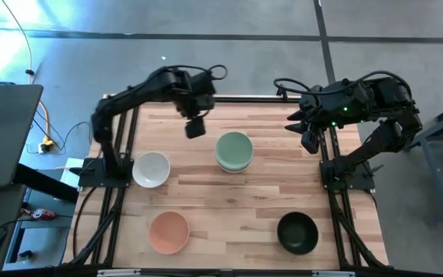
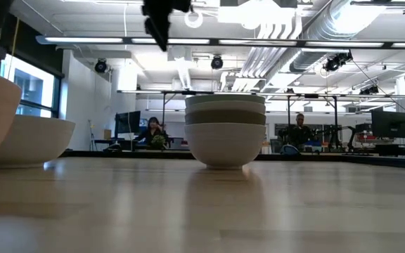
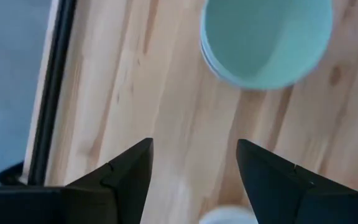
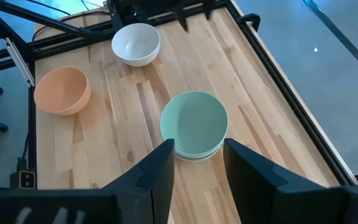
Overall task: Nest bowls inside each other
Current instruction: Stack the white bowl on the blue bowl
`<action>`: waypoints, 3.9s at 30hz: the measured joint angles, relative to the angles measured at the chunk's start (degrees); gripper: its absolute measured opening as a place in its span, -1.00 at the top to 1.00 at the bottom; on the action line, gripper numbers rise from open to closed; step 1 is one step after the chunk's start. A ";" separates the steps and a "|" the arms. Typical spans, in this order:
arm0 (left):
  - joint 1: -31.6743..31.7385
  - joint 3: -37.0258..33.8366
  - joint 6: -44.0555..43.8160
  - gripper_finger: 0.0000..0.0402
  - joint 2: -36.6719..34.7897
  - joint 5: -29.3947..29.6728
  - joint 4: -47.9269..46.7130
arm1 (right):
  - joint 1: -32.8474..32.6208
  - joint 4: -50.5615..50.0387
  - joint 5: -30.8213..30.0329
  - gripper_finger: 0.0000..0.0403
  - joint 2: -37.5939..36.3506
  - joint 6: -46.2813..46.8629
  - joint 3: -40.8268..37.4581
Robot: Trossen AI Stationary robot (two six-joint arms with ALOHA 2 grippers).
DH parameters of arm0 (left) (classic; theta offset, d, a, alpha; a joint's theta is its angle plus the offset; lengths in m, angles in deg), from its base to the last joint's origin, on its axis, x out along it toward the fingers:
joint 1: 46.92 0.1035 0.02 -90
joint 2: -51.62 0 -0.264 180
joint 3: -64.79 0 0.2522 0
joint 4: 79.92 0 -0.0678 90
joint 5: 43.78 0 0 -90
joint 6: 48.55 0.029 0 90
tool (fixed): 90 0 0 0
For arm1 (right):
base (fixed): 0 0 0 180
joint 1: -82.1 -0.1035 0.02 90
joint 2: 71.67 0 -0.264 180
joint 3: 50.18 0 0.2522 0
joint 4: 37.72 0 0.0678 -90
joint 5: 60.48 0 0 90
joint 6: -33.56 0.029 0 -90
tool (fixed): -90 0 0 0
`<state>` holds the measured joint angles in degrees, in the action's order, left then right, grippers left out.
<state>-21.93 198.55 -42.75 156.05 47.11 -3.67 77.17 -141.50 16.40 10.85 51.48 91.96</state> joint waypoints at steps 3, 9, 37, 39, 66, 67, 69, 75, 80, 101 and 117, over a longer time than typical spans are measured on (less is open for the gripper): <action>0.11 -6.69 0.45 -0.09 -5.55 -0.24 -0.02 | 0.00 0.00 0.09 0.36 0.00 -0.22 0.00; 0.17 -20.72 0.41 -0.09 -14.70 -0.19 -0.13 | 0.00 0.00 0.09 0.36 0.00 -0.24 0.00; 4.69 -52.06 9.51 -0.09 -24.44 -2.41 7.70 | 0.00 0.24 0.07 0.36 0.00 2.65 0.00; 4.68 -53.15 12.94 -0.08 -24.44 -3.16 8.46 | 0.00 0.24 0.09 0.36 0.00 2.80 0.00; 6.93 -66.38 25.90 0.17 -24.40 -4.76 20.25 | 0.00 1.54 0.04 0.36 0.00 4.13 0.00; 6.93 -66.80 25.90 0.17 -24.38 -4.77 20.56 | 0.00 1.55 0.04 0.36 0.00 4.13 0.00; 6.93 -67.60 25.88 0.17 -24.38 -4.77 21.04 | 0.00 1.55 0.04 0.36 0.01 4.13 0.00; 6.97 -69.91 24.96 0.18 -24.36 -4.79 23.64 | 0.00 1.57 0.02 0.36 0.01 4.15 0.00; 7.42 -72.10 22.90 0.18 -24.30 -4.91 27.71 | 0.00 1.98 0.00 0.36 0.02 4.13 0.00; 10.95 -71.52 20.78 0.98 -24.17 -6.96 26.23 | 0.00 2.89 -0.60 0.36 0.01 4.12 0.00; 10.53 -44.45 8.65 1.00 -20.83 -9.28 11.40 | 0.02 5.38 -1.57 0.36 0.02 1.09 0.00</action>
<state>-11.39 154.09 -34.09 135.22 37.84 7.73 77.19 -136.12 14.82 10.87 52.57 91.96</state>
